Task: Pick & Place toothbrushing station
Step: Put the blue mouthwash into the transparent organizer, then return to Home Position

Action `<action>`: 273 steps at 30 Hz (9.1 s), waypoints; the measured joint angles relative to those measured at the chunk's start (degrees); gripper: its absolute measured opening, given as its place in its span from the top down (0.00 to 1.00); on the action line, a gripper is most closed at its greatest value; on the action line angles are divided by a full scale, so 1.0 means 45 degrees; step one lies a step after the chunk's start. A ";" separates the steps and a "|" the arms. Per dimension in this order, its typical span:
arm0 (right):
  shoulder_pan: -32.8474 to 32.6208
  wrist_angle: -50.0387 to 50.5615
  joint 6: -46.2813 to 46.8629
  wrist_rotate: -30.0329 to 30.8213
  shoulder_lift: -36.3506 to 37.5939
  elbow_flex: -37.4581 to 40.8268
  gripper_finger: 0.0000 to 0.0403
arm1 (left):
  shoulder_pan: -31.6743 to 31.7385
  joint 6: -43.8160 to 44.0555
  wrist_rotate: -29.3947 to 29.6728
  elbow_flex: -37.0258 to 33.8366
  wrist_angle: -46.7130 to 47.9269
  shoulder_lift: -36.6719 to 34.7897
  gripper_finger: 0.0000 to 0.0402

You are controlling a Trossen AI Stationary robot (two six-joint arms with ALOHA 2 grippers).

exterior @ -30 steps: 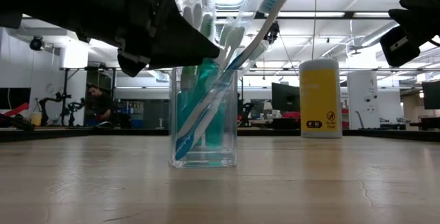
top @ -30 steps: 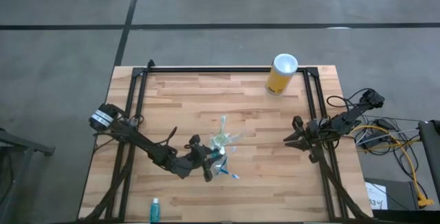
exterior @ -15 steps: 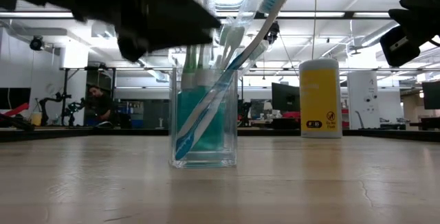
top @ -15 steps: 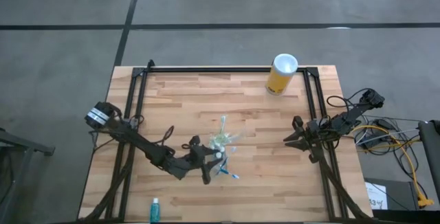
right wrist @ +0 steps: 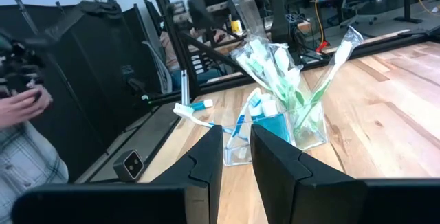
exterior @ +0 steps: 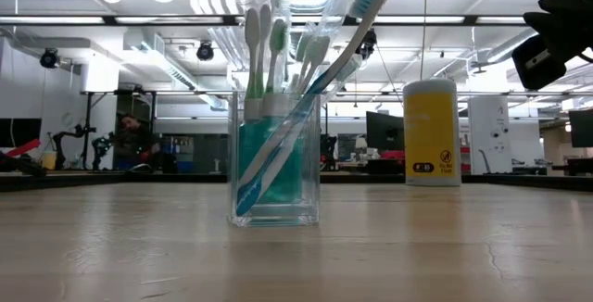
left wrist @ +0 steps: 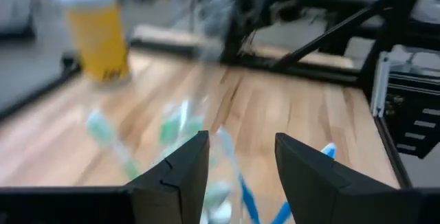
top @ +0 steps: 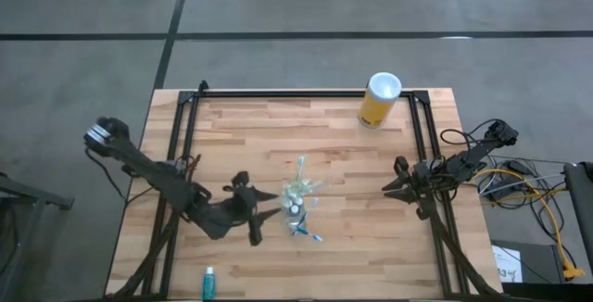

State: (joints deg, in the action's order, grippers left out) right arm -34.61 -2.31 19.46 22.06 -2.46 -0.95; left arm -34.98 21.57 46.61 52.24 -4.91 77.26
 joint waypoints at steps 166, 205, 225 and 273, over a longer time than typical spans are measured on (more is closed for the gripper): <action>0.0000 0.0000 0.0000 0.0000 0.0000 0.0000 0.81 | -0.0141 0.9888 0.5198 0.2898 0.4958 0.4714 0.75; 0.0000 0.0000 0.0000 0.0000 0.0000 0.0000 0.81 | 0.0000 1.2172 0.3410 0.2339 0.4879 0.6390 0.72; 0.0000 0.0000 0.0000 0.0000 0.0000 0.0000 0.81 | -0.0170 1.1170 0.3879 0.2388 0.4796 0.5632 0.51; 0.0000 0.0000 0.0000 0.0000 0.0000 0.0000 0.81 | 0.1485 -0.3838 -0.4102 0.2291 0.0996 -0.3114 0.51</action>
State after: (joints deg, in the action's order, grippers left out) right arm -34.61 -2.31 19.46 22.06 -2.46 -0.95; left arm -28.30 4.30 28.15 62.54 -0.43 63.25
